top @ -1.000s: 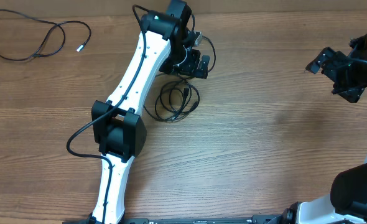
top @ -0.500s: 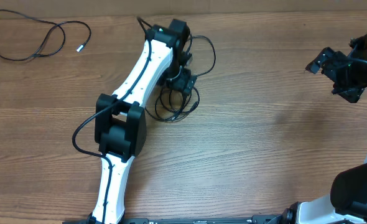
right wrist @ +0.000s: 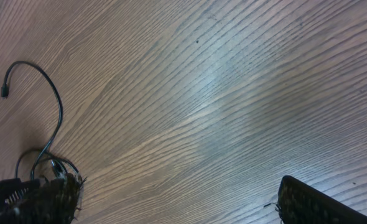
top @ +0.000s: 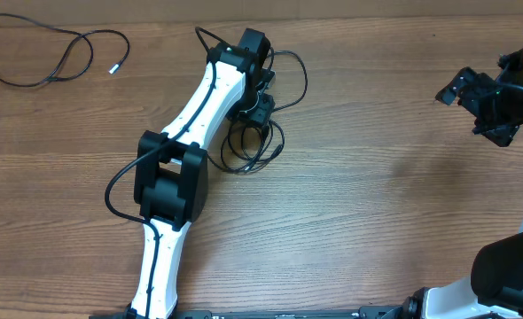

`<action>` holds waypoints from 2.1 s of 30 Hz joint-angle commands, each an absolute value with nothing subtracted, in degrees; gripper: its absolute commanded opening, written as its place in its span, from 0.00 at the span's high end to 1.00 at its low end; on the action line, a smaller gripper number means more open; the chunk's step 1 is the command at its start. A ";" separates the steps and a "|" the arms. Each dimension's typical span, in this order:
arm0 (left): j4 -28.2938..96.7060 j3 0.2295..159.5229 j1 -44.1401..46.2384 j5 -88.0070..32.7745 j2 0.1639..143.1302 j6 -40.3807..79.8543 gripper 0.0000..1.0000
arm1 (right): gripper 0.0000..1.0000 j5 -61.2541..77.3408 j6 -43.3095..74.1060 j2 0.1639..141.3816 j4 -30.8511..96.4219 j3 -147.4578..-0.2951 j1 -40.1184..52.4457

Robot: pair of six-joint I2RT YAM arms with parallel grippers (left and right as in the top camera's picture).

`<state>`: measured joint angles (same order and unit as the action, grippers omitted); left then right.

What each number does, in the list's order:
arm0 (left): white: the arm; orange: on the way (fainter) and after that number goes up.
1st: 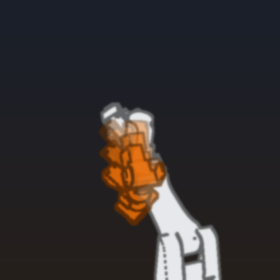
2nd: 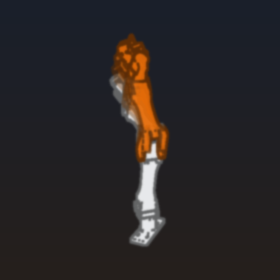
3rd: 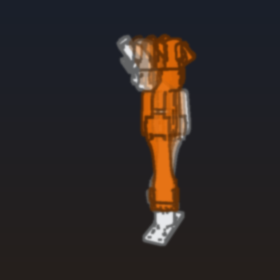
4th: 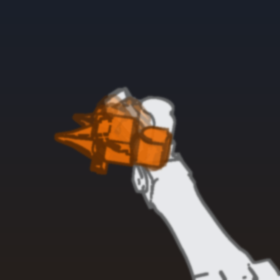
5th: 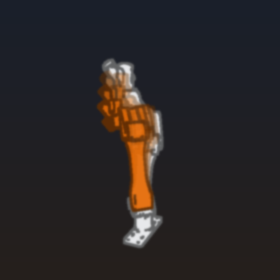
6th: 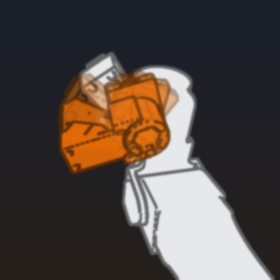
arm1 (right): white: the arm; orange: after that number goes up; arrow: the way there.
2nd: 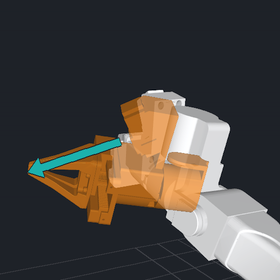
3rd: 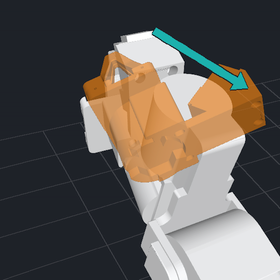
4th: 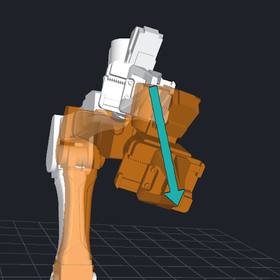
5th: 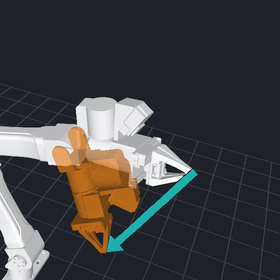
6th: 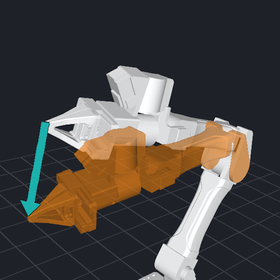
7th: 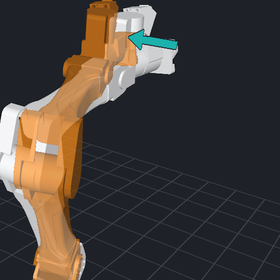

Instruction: Untangle cables

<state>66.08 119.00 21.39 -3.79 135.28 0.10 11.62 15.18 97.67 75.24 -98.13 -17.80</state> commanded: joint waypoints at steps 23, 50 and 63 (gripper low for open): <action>57.95 112.68 20.53 -2.76 135.68 1.50 0.52 | 0.00 11.64 14.94 97.80 75.13 -98.26 -17.76; 76.23 152.51 20.56 -20.47 134.82 7.79 0.96 | 0.00 11.64 14.94 97.80 75.11 -98.26 -17.76; 81.06 179.48 20.93 -21.80 134.82 9.47 0.96 | 0.00 11.64 14.94 97.80 75.11 -98.26 -17.76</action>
